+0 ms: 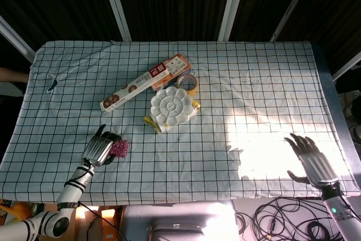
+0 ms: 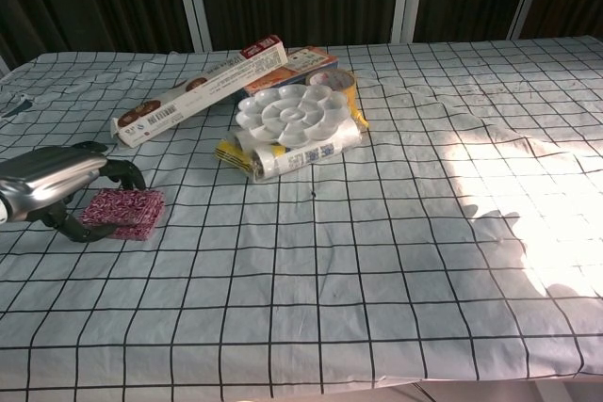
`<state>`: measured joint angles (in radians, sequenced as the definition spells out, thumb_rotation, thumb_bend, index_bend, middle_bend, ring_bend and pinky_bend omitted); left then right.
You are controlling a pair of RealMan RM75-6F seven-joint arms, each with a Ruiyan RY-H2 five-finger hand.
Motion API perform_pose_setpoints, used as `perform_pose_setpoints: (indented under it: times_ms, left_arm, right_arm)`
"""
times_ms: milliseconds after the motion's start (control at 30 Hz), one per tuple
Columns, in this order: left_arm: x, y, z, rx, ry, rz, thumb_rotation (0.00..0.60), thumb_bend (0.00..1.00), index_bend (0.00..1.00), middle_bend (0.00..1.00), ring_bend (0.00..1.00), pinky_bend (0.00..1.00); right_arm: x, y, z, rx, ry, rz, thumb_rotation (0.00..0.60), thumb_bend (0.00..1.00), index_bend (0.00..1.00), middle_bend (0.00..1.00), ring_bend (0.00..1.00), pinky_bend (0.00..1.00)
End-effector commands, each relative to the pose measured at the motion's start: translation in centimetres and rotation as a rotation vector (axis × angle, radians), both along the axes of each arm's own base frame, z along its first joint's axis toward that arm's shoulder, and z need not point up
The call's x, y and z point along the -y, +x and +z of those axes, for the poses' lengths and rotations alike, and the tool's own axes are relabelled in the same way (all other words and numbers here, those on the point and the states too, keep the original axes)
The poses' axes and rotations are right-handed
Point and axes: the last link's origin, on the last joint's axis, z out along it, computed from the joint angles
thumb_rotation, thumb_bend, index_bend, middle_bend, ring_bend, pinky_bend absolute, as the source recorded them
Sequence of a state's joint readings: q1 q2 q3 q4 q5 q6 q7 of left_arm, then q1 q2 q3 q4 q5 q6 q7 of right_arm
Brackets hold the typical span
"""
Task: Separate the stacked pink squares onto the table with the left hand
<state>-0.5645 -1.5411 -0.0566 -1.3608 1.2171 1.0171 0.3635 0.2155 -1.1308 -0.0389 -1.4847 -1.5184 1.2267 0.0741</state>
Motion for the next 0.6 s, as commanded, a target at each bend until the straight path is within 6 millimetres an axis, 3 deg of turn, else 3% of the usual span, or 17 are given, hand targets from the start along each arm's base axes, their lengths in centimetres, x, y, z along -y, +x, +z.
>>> perform_pose_setpoints:
  times_ms: [33, 267, 433, 600]
  left_arm:
    - [0.1, -0.1, 0.3, 0.001, 0.014, -0.008, 0.6, 0.36, 0.61, 0.63, 0.24, 0.0]
    - [0.5, -1.0, 2.7, -0.016, 0.08, -0.01, 0.6, 0.36, 0.61, 0.63, 0.24, 0.0]
    - [0.2, -3.7, 4.5, -0.041, 0.11, 0.078, 0.6, 0.36, 0.6, 0.63, 0.24, 0.0]
    - [-0.2, -6.5, 4.7, -0.062, 0.096, 0.171, 0.6, 0.37, 0.56, 0.59, 0.21, 0.0]
  right_arm:
    - [0.0, 0.0, 0.0, -0.001, 0.001, -0.001, 0.6, 0.19, 0.0, 0.0, 0.0, 0.0]
    - [-0.1, 0.0, 0.1, 0.0, 0.0, 0.0, 0.6, 0.19, 0.0, 0.0, 0.0, 0.0]
    - [-0.2, 0.1, 0.1, 0.002, -0.002, 0.004, 0.6, 0.19, 0.0, 0.0, 0.0, 0.0]
    - [-0.3, 0.2, 0.0, 0.0, 0.002, 0.005, 0.6, 0.19, 0.0, 0.0, 0.0, 0.0]
